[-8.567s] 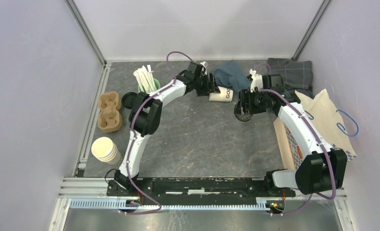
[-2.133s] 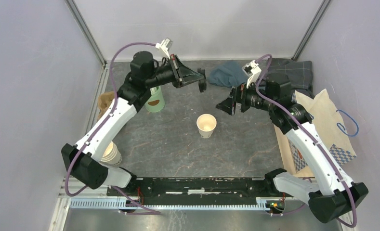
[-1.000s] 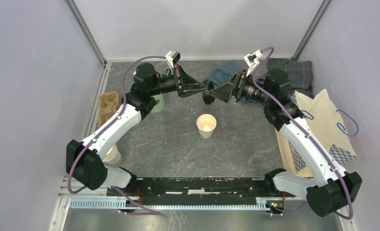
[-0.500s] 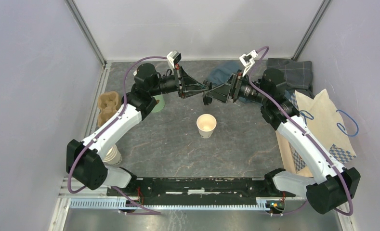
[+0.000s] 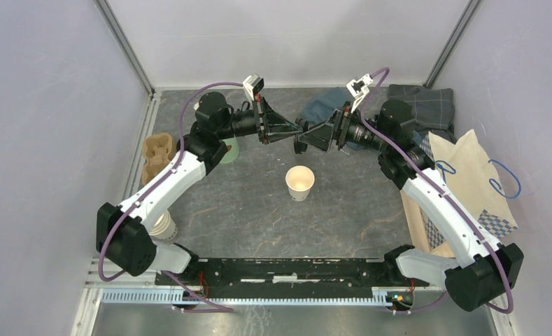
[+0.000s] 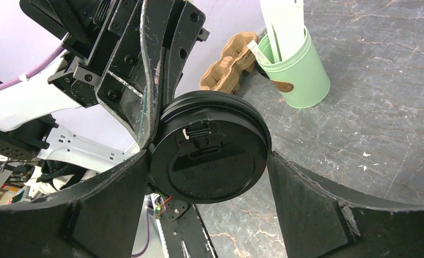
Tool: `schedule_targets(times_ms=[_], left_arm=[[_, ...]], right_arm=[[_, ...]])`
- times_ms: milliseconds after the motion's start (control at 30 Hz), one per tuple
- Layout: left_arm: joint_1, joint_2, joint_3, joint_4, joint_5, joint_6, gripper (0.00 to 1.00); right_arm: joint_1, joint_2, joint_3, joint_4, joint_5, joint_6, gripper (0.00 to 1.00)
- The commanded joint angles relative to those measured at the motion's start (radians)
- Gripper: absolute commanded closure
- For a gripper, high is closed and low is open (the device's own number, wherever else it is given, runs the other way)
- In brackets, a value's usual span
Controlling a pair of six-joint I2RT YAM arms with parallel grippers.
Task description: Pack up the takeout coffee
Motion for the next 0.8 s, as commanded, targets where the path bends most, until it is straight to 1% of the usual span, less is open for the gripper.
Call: schedule_targets(times_ms=[0, 233, 567, 700, 733, 767], left_arm=[[-0.006, -0.007, 0.002, 0.054, 0.044, -0.042, 0.98], [-0.007, -0.01, 0.0, 0.054, 0.047, -0.042, 0.98], [-0.007, -0.008, 0.001, 0.057, 0.043, -0.047, 0.98], [-0.007, -0.012, -0.008, 0.057, 0.039, -0.051, 0.98], [-0.007, -0.013, -0.011, 0.057, 0.037, -0.052, 0.98], [-0.007, -0.014, -0.015, 0.056, 0.036, -0.053, 0.95]], right_arm=[[0.006, 0.004, -0.002, -0.009, 0.018, -0.045, 0.12], [0.007, 0.012, -0.005, -0.021, 0.011, -0.067, 0.1], [0.013, 0.015, -0.001, -0.032, 0.015, -0.07, 0.18], [0.018, 0.013, -0.003, -0.041, 0.028, -0.071, 0.24], [0.019, 0.01, -0.003, -0.041, 0.03, -0.072, 0.24], [0.019, 0.008, -0.002, -0.043, 0.036, -0.074, 0.24]])
